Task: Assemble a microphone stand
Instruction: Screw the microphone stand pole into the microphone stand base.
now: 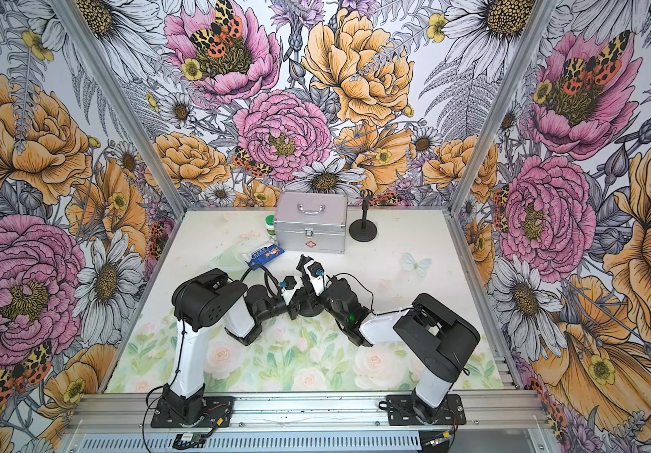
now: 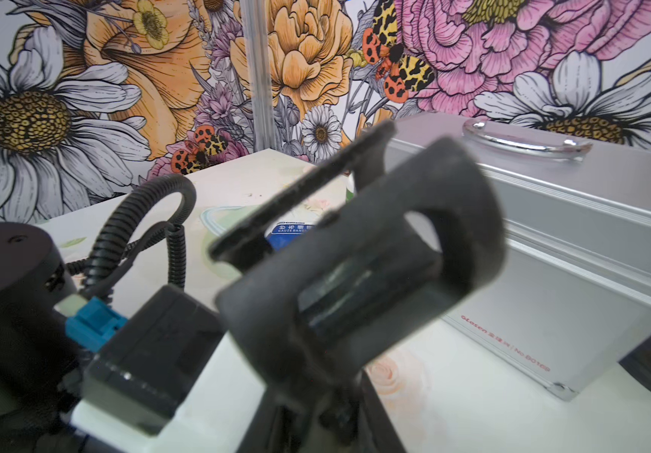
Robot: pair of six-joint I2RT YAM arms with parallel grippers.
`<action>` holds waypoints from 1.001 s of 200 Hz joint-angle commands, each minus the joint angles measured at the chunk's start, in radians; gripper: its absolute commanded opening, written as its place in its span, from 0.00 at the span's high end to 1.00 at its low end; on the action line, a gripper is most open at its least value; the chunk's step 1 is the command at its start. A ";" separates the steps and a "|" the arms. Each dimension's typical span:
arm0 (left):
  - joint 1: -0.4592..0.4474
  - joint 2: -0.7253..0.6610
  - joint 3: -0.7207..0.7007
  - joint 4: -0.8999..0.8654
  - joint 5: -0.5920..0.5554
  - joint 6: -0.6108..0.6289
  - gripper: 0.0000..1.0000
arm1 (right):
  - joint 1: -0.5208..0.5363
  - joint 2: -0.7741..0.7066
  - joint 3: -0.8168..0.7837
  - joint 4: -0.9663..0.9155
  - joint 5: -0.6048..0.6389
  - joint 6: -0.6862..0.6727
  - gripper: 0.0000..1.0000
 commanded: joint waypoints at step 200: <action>-0.020 0.027 0.004 -0.026 0.032 0.004 0.78 | -0.047 -0.024 -0.011 -0.233 0.203 0.075 1.00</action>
